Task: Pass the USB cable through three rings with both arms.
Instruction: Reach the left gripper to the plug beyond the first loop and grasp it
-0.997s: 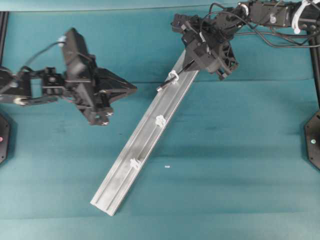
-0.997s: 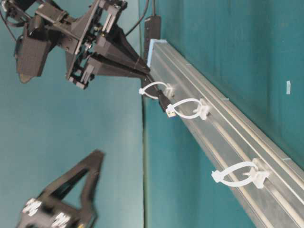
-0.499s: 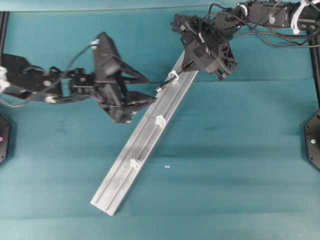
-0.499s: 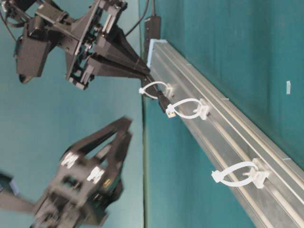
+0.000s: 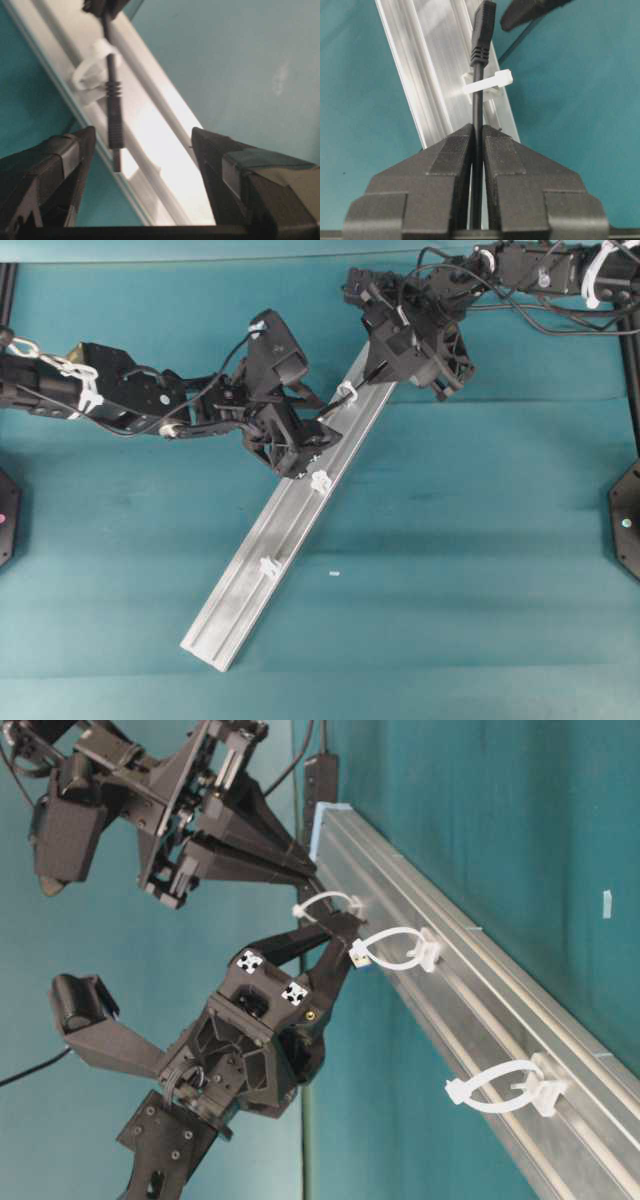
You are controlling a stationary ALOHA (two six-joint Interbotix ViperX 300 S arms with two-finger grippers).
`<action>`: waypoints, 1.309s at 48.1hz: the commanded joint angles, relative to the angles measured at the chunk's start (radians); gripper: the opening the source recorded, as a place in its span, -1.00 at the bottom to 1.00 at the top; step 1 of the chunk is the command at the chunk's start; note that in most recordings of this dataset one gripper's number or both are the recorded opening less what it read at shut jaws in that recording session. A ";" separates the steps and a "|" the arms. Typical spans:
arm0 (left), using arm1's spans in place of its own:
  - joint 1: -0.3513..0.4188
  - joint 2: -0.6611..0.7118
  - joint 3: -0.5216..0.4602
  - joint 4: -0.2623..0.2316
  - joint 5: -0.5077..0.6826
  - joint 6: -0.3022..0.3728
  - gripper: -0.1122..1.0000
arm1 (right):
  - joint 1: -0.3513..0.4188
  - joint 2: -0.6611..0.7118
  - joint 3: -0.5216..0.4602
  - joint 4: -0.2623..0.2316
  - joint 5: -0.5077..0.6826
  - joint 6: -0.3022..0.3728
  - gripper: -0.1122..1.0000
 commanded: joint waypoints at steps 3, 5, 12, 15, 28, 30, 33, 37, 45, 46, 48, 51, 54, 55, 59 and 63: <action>0.006 0.000 -0.012 0.003 -0.003 -0.003 0.70 | 0.009 0.002 -0.011 0.009 0.002 -0.012 -0.61; 0.009 0.002 -0.014 0.003 -0.003 -0.003 0.70 | 0.009 0.002 -0.009 0.009 0.002 -0.012 -0.61; 0.012 0.009 -0.017 0.003 -0.003 -0.003 0.68 | 0.009 0.002 -0.011 0.009 0.002 -0.012 -0.61; 0.011 0.011 -0.014 0.003 0.000 -0.003 0.68 | 0.009 0.002 -0.011 0.009 0.002 -0.012 -0.61; 0.014 0.026 -0.029 0.003 -0.002 -0.003 0.65 | 0.012 0.002 -0.011 0.009 0.002 -0.011 -0.61; 0.014 0.028 -0.031 0.003 -0.002 -0.003 0.62 | 0.012 0.002 -0.011 0.009 0.002 -0.011 -0.61; 0.014 0.028 -0.029 0.003 0.003 -0.002 0.54 | 0.014 0.002 -0.011 0.009 0.002 -0.011 -0.61; 0.012 0.028 -0.029 0.003 0.005 0.003 0.36 | 0.014 0.002 -0.011 0.009 0.002 -0.011 -0.61; 0.014 0.028 -0.031 0.003 0.028 0.012 -0.38 | 0.014 0.002 -0.011 0.009 0.000 -0.011 -0.61; 0.014 0.028 -0.034 0.005 0.035 0.015 -0.47 | 0.014 0.002 -0.011 0.009 0.000 -0.011 -0.61; 0.012 0.028 -0.034 0.003 0.049 0.018 -0.60 | 0.014 0.002 -0.011 0.009 -0.002 -0.006 -0.61; 0.012 0.028 -0.031 0.003 0.064 0.026 -0.66 | 0.014 0.002 -0.009 0.009 -0.003 -0.005 -0.61; 0.014 0.026 -0.034 0.003 0.069 0.029 -0.65 | 0.014 0.002 -0.009 0.009 -0.008 -0.002 -0.61; 0.012 0.026 -0.034 0.003 0.069 0.031 -0.66 | 0.014 0.002 -0.009 0.009 -0.011 0.000 -0.61; 0.012 0.025 -0.037 0.003 0.069 0.031 -0.66 | 0.014 0.000 -0.008 0.008 -0.026 0.017 -0.61; 0.014 0.025 -0.040 0.003 0.069 0.032 -0.65 | 0.014 0.000 -0.008 0.006 -0.032 0.031 -0.61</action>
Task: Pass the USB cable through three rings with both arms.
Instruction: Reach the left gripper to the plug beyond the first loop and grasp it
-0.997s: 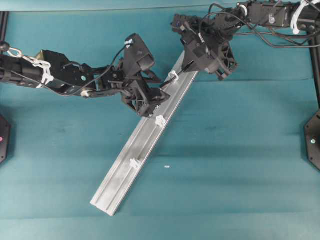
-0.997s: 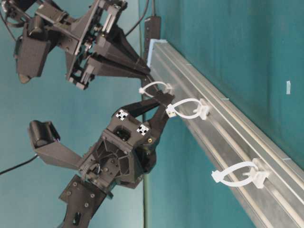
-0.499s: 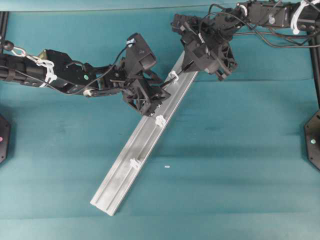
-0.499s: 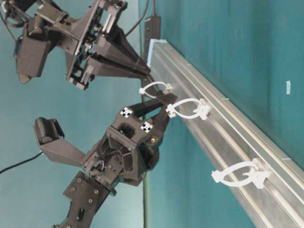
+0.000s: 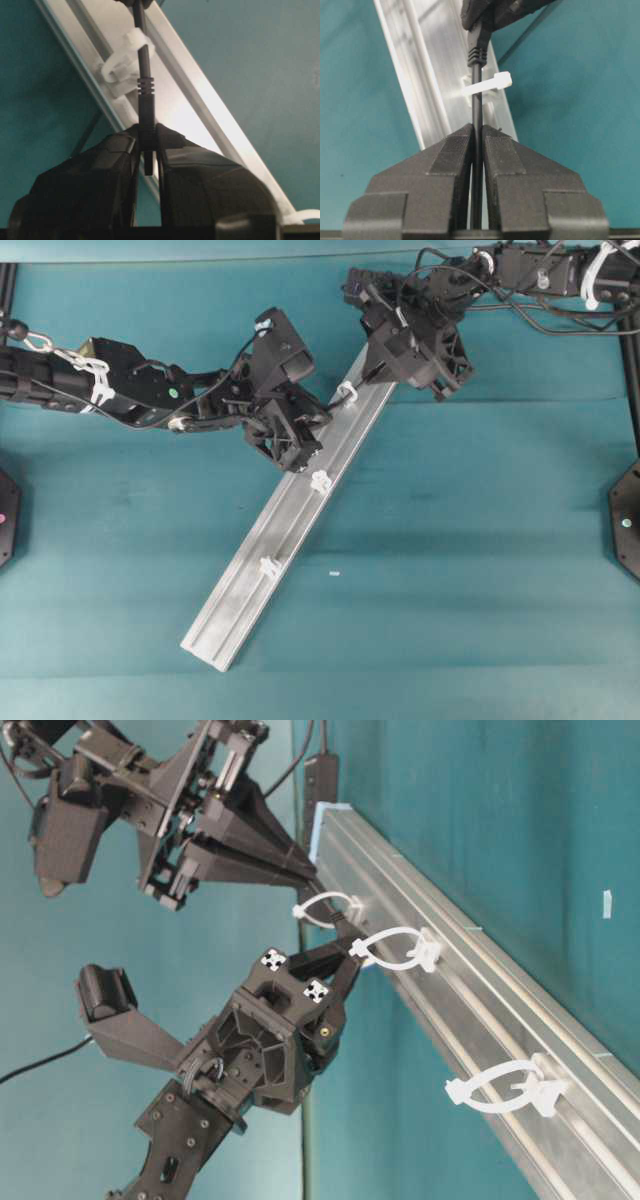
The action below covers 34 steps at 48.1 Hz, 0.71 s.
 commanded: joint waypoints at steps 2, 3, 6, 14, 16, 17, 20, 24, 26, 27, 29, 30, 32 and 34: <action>-0.005 -0.008 -0.015 0.003 -0.003 0.003 -0.66 | 0.008 0.002 -0.008 0.002 -0.008 0.028 -0.61; -0.005 -0.006 -0.015 0.002 -0.002 0.003 -0.66 | 0.008 0.002 -0.009 -0.002 -0.008 0.029 -0.61; -0.005 -0.006 -0.015 0.003 -0.002 0.003 -0.66 | 0.008 0.002 -0.011 -0.015 -0.009 0.032 -0.61; -0.005 -0.006 -0.015 0.002 -0.003 0.003 -0.65 | 0.008 0.002 -0.009 -0.026 -0.009 0.043 -0.60; -0.003 -0.006 -0.015 0.003 -0.003 0.003 -0.66 | 0.011 0.000 -0.008 -0.026 -0.008 0.052 -0.60; -0.003 -0.006 -0.015 0.002 -0.003 0.003 -0.66 | 0.012 0.000 -0.008 -0.026 -0.009 0.058 -0.60; -0.005 -0.006 -0.017 0.002 -0.003 0.002 -0.66 | 0.021 -0.002 -0.008 -0.026 -0.012 0.077 -0.56; -0.005 -0.006 -0.018 0.002 -0.005 0.002 -0.65 | 0.029 -0.002 -0.008 -0.026 -0.020 0.089 -0.26; -0.005 -0.006 -0.020 0.003 -0.005 0.002 -0.65 | 0.032 -0.002 -0.008 -0.026 -0.031 0.094 -0.01; -0.005 -0.006 -0.020 0.003 -0.005 0.002 -0.66 | 0.035 -0.003 -0.008 -0.026 -0.038 0.097 0.11; -0.003 -0.006 -0.020 0.003 -0.005 0.002 -0.65 | 0.038 -0.006 -0.006 -0.020 -0.057 0.106 0.34; -0.003 -0.008 -0.018 0.002 -0.005 0.003 -0.66 | 0.040 -0.008 -0.005 -0.020 -0.064 0.112 0.44; -0.005 -0.009 -0.018 0.002 -0.005 0.003 -0.66 | 0.046 -0.018 -0.002 -0.017 -0.083 0.132 0.63; -0.003 -0.009 -0.017 0.003 -0.005 0.003 -0.65 | 0.048 -0.028 0.000 -0.017 -0.098 0.149 0.77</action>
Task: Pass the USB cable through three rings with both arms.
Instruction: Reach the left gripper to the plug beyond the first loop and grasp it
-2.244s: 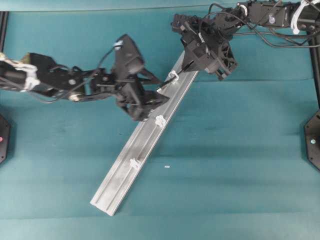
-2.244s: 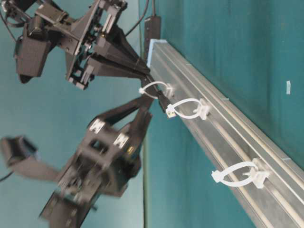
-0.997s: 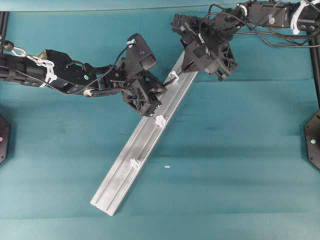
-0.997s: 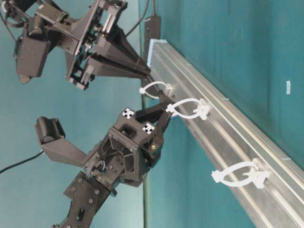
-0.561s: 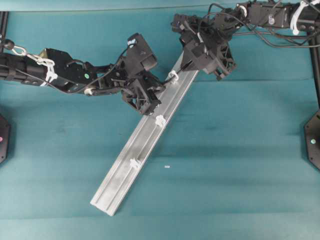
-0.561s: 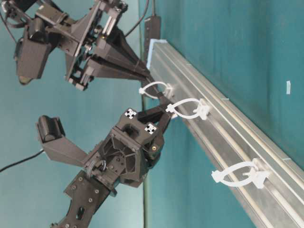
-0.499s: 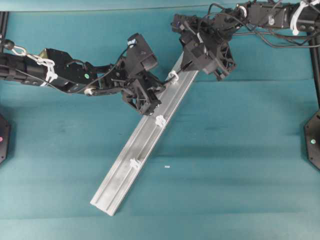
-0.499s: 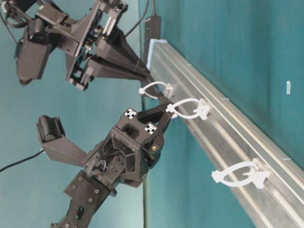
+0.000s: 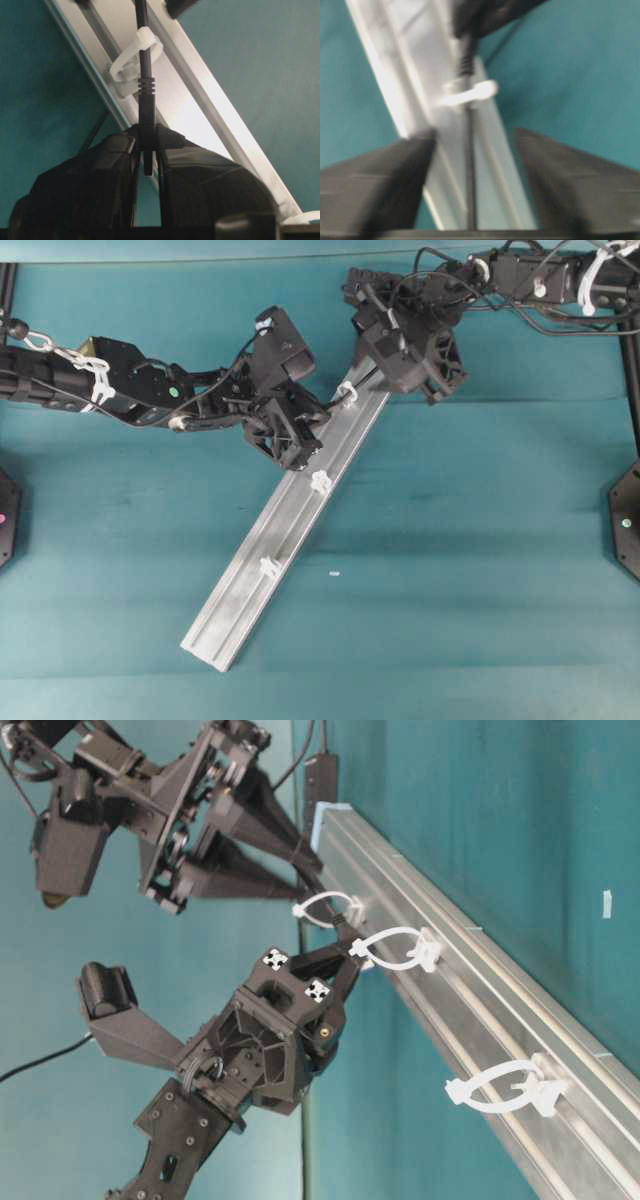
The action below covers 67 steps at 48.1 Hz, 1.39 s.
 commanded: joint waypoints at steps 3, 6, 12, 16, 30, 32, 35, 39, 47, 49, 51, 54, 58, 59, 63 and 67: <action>-0.003 -0.011 -0.011 0.002 -0.006 0.002 -0.66 | 0.014 -0.031 -0.005 0.009 -0.046 0.052 0.88; -0.005 -0.012 -0.006 0.003 -0.003 -0.011 -0.65 | 0.014 -0.043 0.000 0.009 -0.058 0.066 0.86; -0.006 -0.029 -0.002 0.002 0.002 -0.021 -0.66 | 0.023 -0.067 0.003 0.011 -0.029 0.092 0.84; -0.008 -0.043 0.002 0.002 0.006 -0.038 -0.66 | 0.032 -0.084 0.020 0.023 0.005 0.121 0.84; -0.023 -0.094 0.009 0.002 0.049 -0.179 -0.66 | 0.086 -0.121 0.064 0.000 -0.003 0.221 0.84; -0.028 -0.098 0.012 0.003 0.052 -0.198 -0.66 | 0.094 -0.126 0.064 -0.006 -0.012 0.221 0.84; -0.038 -0.101 0.015 0.002 0.061 -0.224 -0.66 | 0.104 -0.133 0.061 -0.017 -0.021 0.221 0.84; -0.054 -0.101 0.012 0.003 0.078 -0.252 -0.66 | 0.117 -0.138 0.052 -0.049 -0.021 0.221 0.83; -0.084 -0.097 -0.002 0.002 0.112 -0.291 -0.66 | 0.144 -0.133 0.046 -0.130 -0.005 0.224 0.78; -0.089 -0.097 -0.006 0.002 0.120 -0.302 -0.66 | 0.150 -0.130 0.041 -0.146 -0.003 0.224 0.77; -0.091 -0.095 -0.008 0.003 0.123 -0.311 -0.66 | 0.156 -0.127 0.037 -0.156 -0.003 0.224 0.76; -0.091 -0.095 -0.012 0.002 0.123 -0.324 -0.66 | 0.163 -0.120 0.026 -0.172 -0.003 0.224 0.74; -0.089 -0.095 -0.020 0.003 0.123 -0.327 -0.66 | 0.166 -0.098 0.011 -0.187 -0.005 0.224 0.74; -0.089 -0.094 -0.021 0.003 0.123 -0.325 -0.65 | 0.169 -0.094 0.006 -0.189 -0.008 0.224 0.74; -0.084 -0.091 -0.029 0.002 0.123 -0.325 -0.66 | 0.178 -0.064 -0.005 -0.201 -0.009 0.224 0.74; -0.083 -0.089 -0.035 0.002 0.123 -0.325 -0.66 | 0.196 -0.041 -0.011 -0.222 -0.009 0.224 0.73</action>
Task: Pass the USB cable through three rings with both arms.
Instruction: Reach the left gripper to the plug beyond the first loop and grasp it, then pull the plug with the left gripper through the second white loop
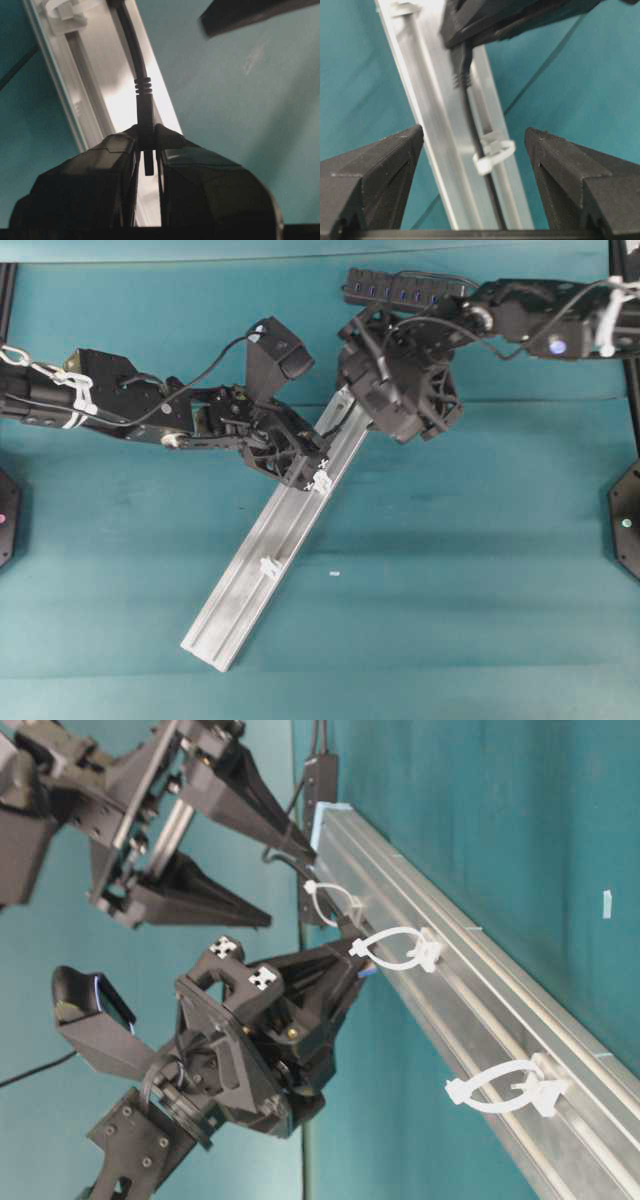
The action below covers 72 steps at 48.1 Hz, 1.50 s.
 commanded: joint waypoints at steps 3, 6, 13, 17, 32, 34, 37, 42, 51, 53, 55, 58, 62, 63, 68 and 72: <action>-0.002 -0.009 -0.025 0.002 -0.003 0.002 -0.66 | 0.034 0.032 -0.017 -0.035 -0.005 0.012 0.71; -0.002 -0.009 -0.025 0.002 -0.003 0.000 -0.66 | 0.044 0.038 -0.018 -0.057 -0.009 0.015 0.69; -0.002 -0.009 -0.025 0.002 -0.003 0.000 -0.66 | 0.049 0.038 -0.018 -0.077 -0.017 0.015 0.60; -0.003 -0.011 -0.021 0.003 -0.003 0.000 -0.65 | 0.049 0.040 -0.018 -0.077 -0.025 0.018 0.58; -0.002 -0.011 -0.018 0.002 -0.003 -0.002 -0.66 | 0.049 0.060 -0.018 -0.081 -0.029 0.021 0.48; -0.002 -0.011 -0.018 0.002 -0.003 0.000 -0.66 | 0.049 0.064 -0.018 -0.086 -0.031 0.021 0.45; -0.002 -0.011 -0.018 0.002 -0.003 -0.002 -0.66 | 0.049 0.066 -0.017 -0.091 -0.040 0.021 0.39; -0.002 -0.011 -0.018 0.002 -0.003 -0.002 -0.66 | 0.048 0.066 -0.018 -0.092 -0.060 0.021 0.21; -0.002 -0.012 -0.015 0.003 -0.003 -0.002 -0.66 | 0.034 0.072 -0.018 -0.092 -0.084 0.035 -0.27; -0.003 -0.012 -0.014 0.003 -0.003 0.000 -0.66 | 0.034 0.074 -0.020 -0.092 -0.084 0.037 -0.37; -0.002 -0.014 -0.011 0.003 -0.003 -0.002 -0.66 | 0.034 0.074 -0.021 -0.092 -0.084 0.038 -0.45; -0.002 -0.014 -0.008 0.002 -0.003 0.000 -0.66 | 0.034 0.074 -0.023 -0.094 -0.084 0.038 -0.56; -0.002 -0.017 -0.002 0.003 -0.003 0.000 -0.65 | 0.035 0.075 -0.025 -0.101 -0.084 0.037 -0.60; -0.002 -0.017 0.002 0.003 -0.003 0.000 -0.66 | 0.037 0.075 -0.025 -0.104 -0.084 0.037 -0.60; -0.002 -0.018 0.012 0.002 -0.003 0.000 -0.66 | 0.041 0.077 -0.028 -0.130 -0.086 0.037 -0.60; -0.002 -0.018 0.020 0.002 -0.009 0.000 -0.66 | 0.041 0.077 -0.028 -0.149 -0.086 0.037 -0.60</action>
